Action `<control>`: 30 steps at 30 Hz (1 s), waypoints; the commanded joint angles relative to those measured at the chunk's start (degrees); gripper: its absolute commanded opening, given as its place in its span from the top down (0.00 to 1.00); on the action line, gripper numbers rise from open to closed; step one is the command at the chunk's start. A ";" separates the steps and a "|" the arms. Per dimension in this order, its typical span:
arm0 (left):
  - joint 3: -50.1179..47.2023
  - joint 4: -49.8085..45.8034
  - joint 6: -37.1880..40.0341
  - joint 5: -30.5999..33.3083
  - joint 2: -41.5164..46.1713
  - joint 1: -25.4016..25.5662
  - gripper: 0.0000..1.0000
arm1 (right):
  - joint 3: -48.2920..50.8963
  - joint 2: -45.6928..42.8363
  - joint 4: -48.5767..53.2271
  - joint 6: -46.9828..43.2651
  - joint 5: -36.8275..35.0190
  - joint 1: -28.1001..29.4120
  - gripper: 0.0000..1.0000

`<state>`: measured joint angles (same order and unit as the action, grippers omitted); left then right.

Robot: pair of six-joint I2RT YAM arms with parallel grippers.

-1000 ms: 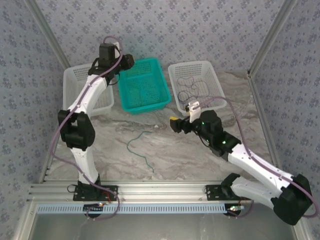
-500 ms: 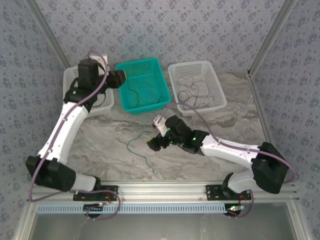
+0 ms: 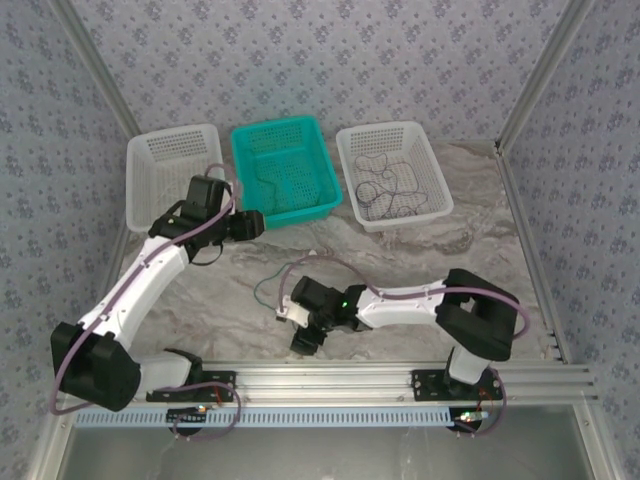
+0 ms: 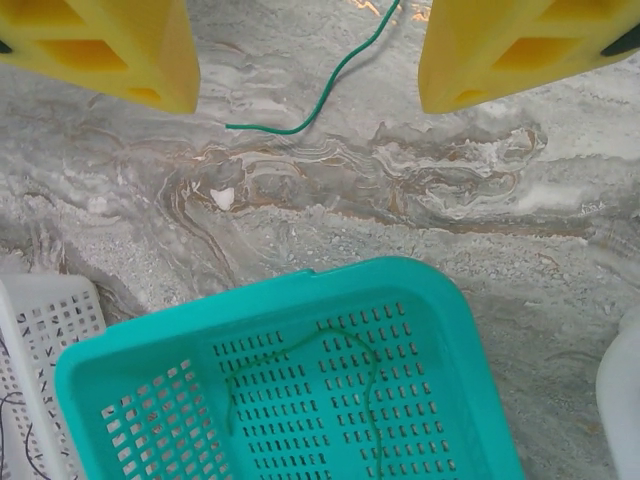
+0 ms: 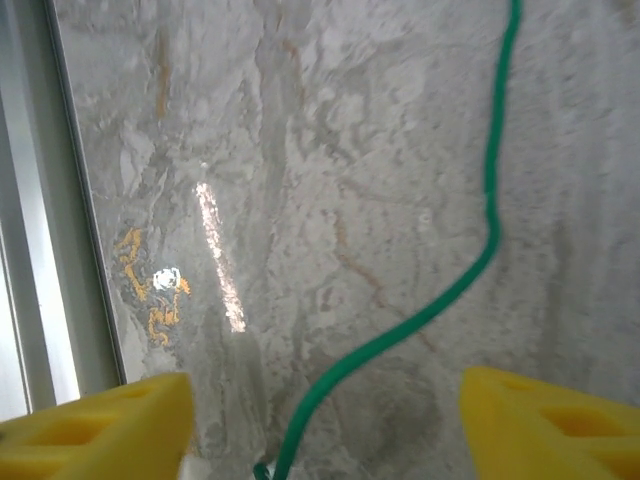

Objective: Untangle the cables

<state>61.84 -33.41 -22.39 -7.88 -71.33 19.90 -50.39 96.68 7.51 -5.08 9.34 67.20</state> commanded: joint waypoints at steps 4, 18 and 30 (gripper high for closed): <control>-0.10 -1.05 -1.43 -0.21 1.48 0.13 0.38 | 0.18 -0.52 -3.31 1.63 -2.43 -0.19 0.75; -6.46 3.51 -10.75 -4.42 -13.05 7.21 0.30 | 9.09 -10.34 -7.85 1.02 4.71 -6.02 1.00; -10.09 7.05 -10.40 -3.47 -18.40 7.26 0.24 | 10.73 -17.99 -8.77 2.36 3.07 -7.61 1.00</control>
<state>52.62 -28.08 -32.51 -9.74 -88.77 27.22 -40.32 80.51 -0.73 -3.01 13.10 59.86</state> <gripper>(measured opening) 0.772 0.066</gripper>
